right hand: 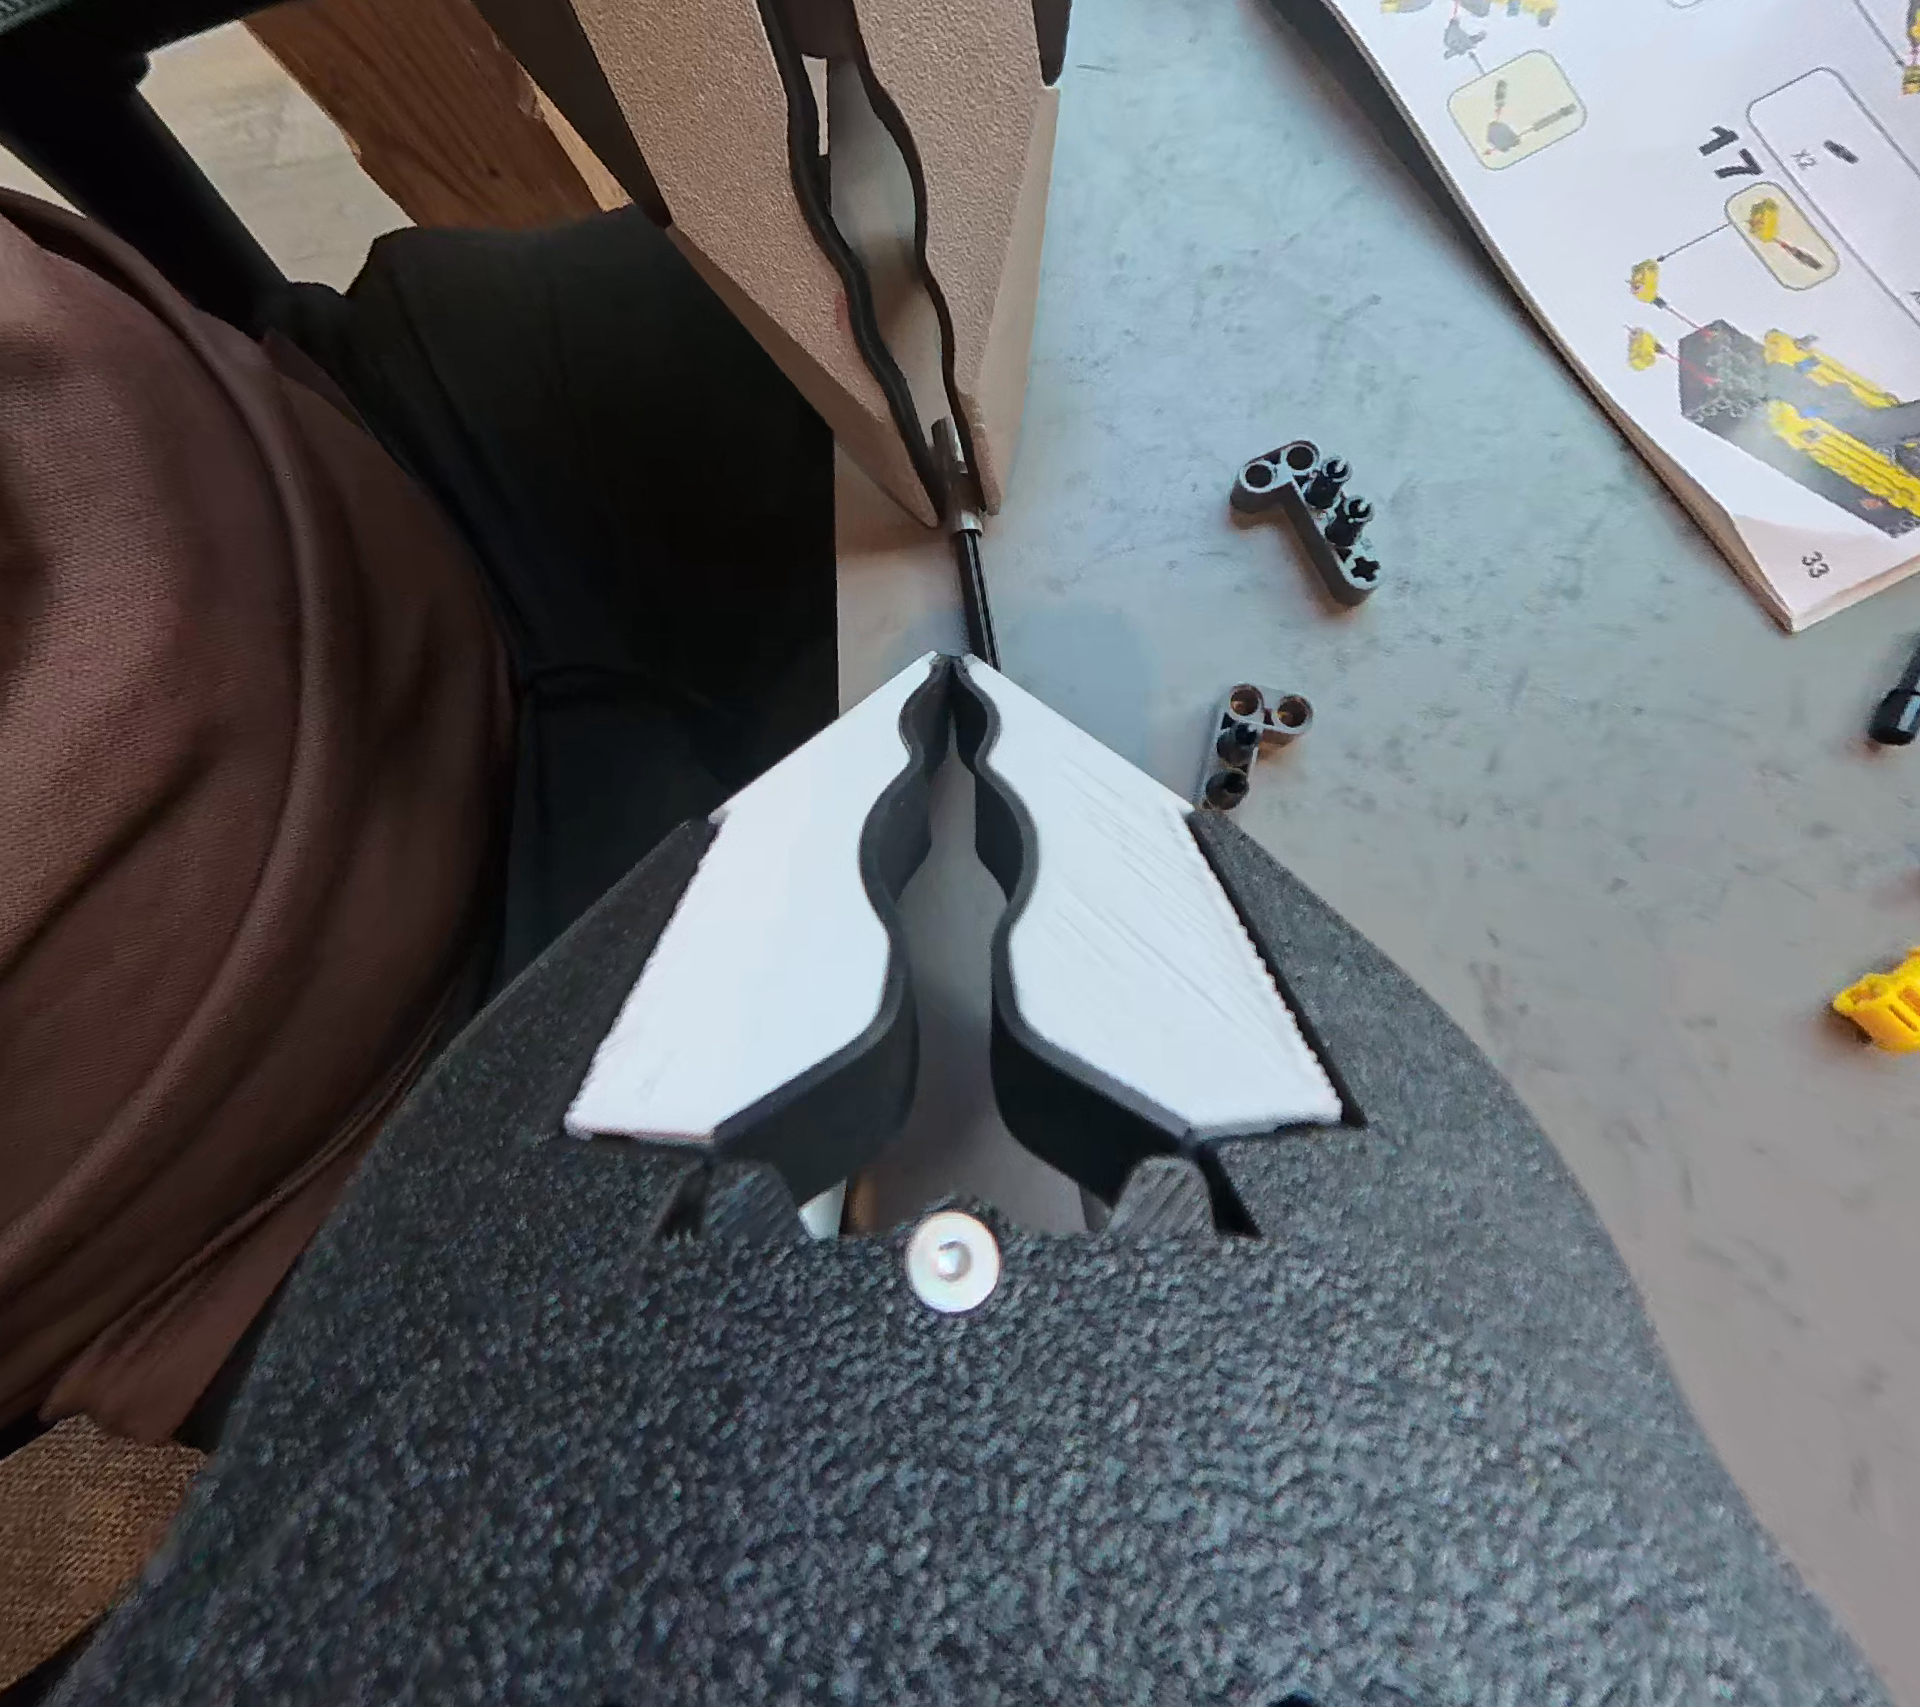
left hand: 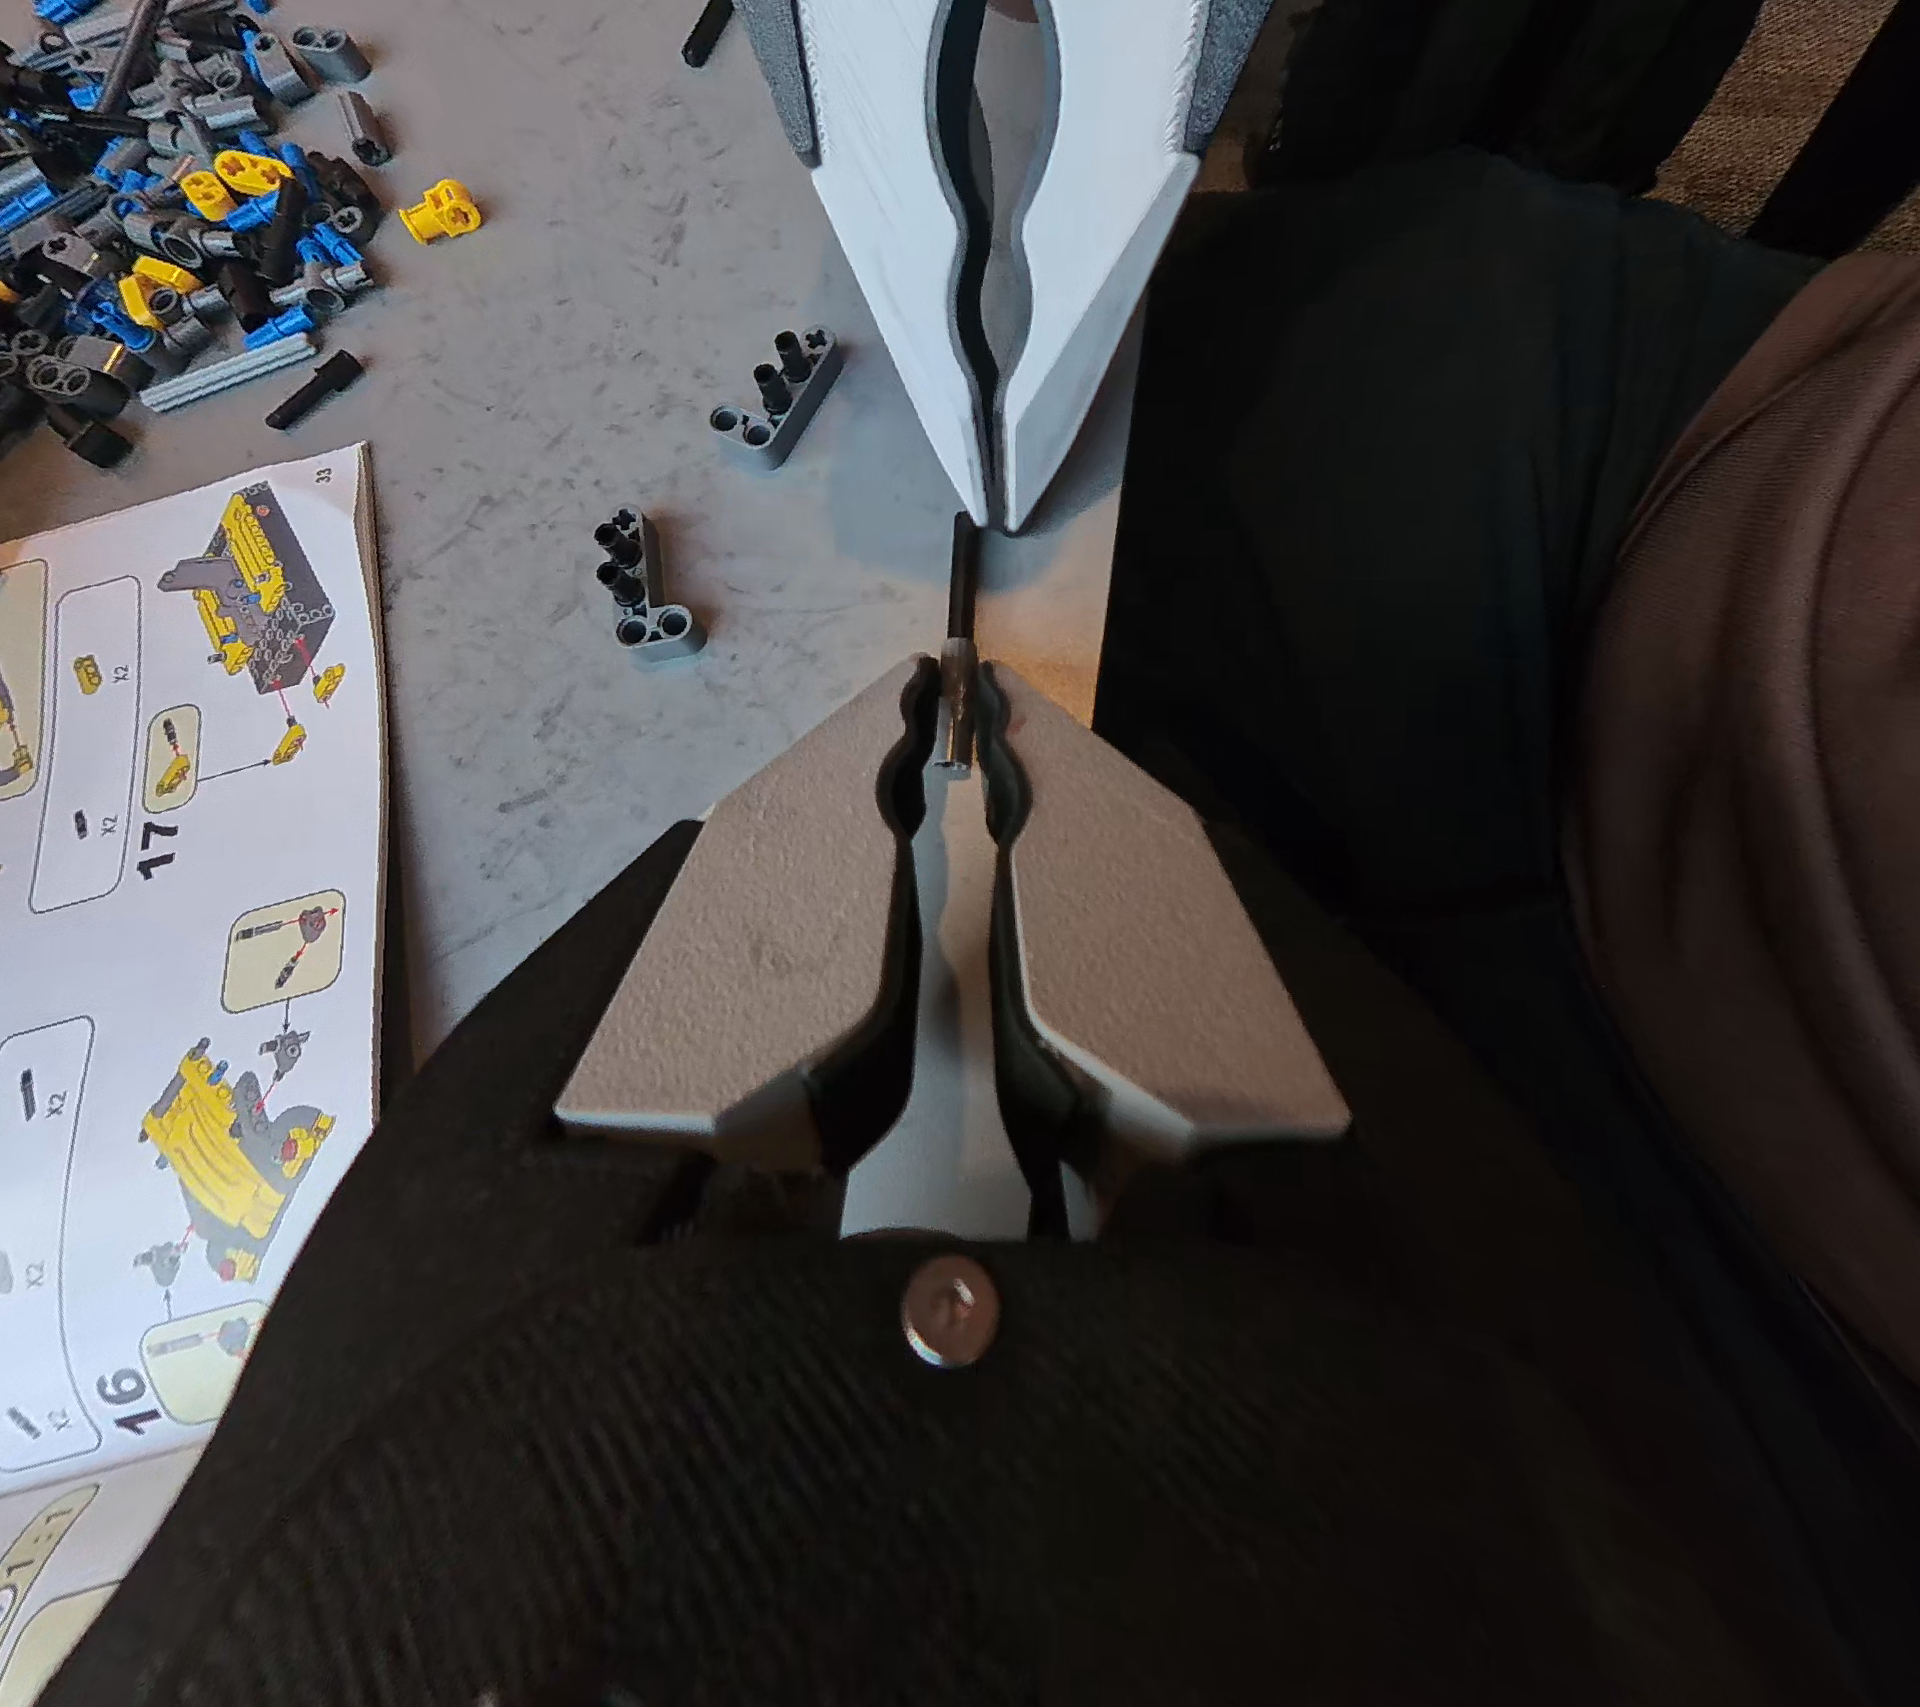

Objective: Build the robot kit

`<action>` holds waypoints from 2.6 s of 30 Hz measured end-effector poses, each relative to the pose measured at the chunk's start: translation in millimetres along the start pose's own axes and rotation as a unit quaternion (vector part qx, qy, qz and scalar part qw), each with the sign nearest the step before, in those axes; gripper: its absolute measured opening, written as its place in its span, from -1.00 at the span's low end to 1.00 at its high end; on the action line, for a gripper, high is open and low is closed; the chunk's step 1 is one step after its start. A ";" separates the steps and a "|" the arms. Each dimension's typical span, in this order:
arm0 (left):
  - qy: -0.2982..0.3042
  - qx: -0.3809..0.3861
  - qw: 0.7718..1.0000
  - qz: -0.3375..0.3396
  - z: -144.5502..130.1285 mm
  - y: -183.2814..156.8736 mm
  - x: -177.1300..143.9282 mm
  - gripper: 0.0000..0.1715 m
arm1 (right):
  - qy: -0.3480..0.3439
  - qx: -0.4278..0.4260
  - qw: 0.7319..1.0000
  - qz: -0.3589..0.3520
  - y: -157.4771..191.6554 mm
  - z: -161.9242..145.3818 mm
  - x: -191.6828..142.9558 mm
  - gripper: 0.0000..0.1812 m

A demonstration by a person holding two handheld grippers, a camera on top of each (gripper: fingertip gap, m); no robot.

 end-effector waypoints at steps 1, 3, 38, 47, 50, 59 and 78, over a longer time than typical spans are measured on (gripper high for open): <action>0.000 -0.001 1.000 -0.001 0.0 0.1 -0.1 -0.96 | 0.003 -0.003 1.000 -0.001 -0.2 -0.2 -0.8 -1.00; 0.000 -0.002 1.000 -0.002 0.0 0.2 -0.1 -0.96 | 0.003 -0.008 1.000 -0.008 -1.5 -0.8 -4.2 -1.00; 0.000 -0.007 1.000 -0.001 -0.2 0.8 0.3 -0.96 | -0.005 0.011 1.000 -0.015 -9.0 -1.1 -3.0 -1.00; 0.002 -0.015 1.000 -0.002 -0.3 0.9 0.5 -0.96 | -0.006 0.007 1.000 -0.016 -9.3 0.5 -1.7 -1.00; 0.003 -0.016 1.000 -0.002 -0.4 0.9 0.4 -0.96 | -0.006 0.008 1.000 -0.014 -9.7 1.0 -1.5 -1.00; 0.004 -0.024 1.000 -0.003 -0.2 1.4 0.6 -0.96 | -0.008 0.013 1.000 -0.006 -11.3 1.6 -1.0 -1.00; 0.000 -0.037 0.999 -0.007 -0.2 3.3 -0.3 -0.96 | -0.013 0.003 1.000 -0.013 -14.3 0.6 -2.8 -0.87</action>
Point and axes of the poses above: each gripper's, where its closed fingertips meet, x out along the fingers, z out of its top, y = z × x across the jaws, the point moved 6 cm from there along -x, back along the fingers, and after that the axes turned 3 degrees about -y, right-handed, at the moved point
